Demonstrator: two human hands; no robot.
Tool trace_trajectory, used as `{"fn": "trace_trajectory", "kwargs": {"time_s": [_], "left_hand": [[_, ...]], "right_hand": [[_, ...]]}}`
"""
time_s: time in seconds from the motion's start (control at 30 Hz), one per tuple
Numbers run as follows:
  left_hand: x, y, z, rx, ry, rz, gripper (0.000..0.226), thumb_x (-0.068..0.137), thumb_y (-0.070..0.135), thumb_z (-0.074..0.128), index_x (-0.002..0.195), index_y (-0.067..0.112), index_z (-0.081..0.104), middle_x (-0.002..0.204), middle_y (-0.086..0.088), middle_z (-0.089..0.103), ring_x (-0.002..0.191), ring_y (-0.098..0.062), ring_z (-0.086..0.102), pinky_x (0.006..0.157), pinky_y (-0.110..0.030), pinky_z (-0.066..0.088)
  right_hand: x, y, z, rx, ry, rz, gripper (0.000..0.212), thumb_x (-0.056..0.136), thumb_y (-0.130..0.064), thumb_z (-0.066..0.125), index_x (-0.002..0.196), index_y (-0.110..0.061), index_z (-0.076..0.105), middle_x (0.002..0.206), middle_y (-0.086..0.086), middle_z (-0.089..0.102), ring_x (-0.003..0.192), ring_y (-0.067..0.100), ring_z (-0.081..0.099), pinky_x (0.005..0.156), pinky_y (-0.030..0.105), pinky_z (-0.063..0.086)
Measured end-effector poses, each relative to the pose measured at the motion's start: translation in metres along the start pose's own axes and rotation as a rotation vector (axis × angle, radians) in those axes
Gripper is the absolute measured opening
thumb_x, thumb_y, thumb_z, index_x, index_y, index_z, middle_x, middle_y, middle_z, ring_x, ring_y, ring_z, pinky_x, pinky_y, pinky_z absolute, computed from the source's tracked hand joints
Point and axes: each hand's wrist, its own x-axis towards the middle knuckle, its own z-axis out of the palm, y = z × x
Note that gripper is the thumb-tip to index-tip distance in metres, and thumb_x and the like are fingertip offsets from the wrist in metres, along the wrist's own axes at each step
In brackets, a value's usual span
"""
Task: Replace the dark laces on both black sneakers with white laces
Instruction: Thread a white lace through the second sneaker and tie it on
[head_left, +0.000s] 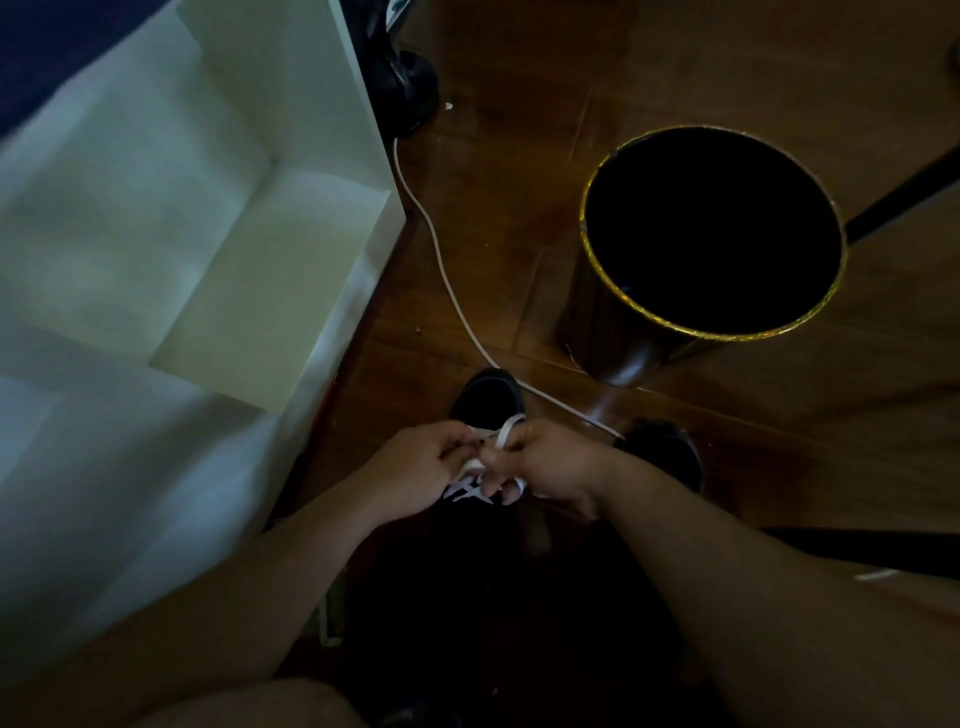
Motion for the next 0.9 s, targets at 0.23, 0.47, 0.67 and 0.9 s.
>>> {"fn": "trace_trajectory", "kwargs": {"time_s": [0.23,0.47,0.67,0.9], "left_hand": [[-0.002,-0.003,0.006,0.206,-0.115,-0.035,0.025,0.11,0.04,0.049,0.12,0.031,0.071,0.102,0.007,0.07,0.083,-0.009,0.064,0.068,-0.027,0.046],[0.011,-0.01,0.019,-0.525,-0.231,-0.292,0.025,0.112,0.032,0.05,0.105,0.019,0.07,0.078,0.002,0.054,0.067,-0.01,0.044,0.061,-0.026,0.034],[0.012,-0.004,0.0,-0.864,0.154,-0.349,0.023,0.104,0.031,0.063,0.092,0.015,0.074,0.09,-0.004,0.071,0.082,-0.017,0.059,0.081,-0.035,0.042],[0.012,-0.037,-0.017,-1.816,0.507,-0.436,0.039,0.111,0.04,0.048,0.076,0.024,0.055,0.066,0.0,0.062,0.07,-0.015,0.065,0.075,-0.037,0.057]], "right_hand": [[-0.003,0.008,-0.001,-0.837,0.338,-0.188,0.009,0.084,-0.021,0.077,0.081,-0.028,0.073,0.086,-0.008,0.07,0.09,0.013,0.067,0.072,0.023,0.045],[-0.001,0.017,0.02,-0.673,0.609,-0.328,0.006,0.086,-0.024,0.071,0.088,-0.029,0.069,0.09,-0.007,0.07,0.085,0.016,0.065,0.07,0.034,0.056],[0.008,0.016,0.014,0.025,0.425,-0.082,0.014,0.096,-0.03,0.072,0.088,-0.021,0.08,0.091,0.006,0.077,0.086,0.022,0.073,0.077,0.042,0.062],[0.003,0.03,0.0,0.155,0.571,0.102,0.057,0.107,-0.056,0.037,0.084,-0.015,0.07,0.081,0.009,0.069,0.072,0.025,0.063,0.07,0.034,0.05]]}}
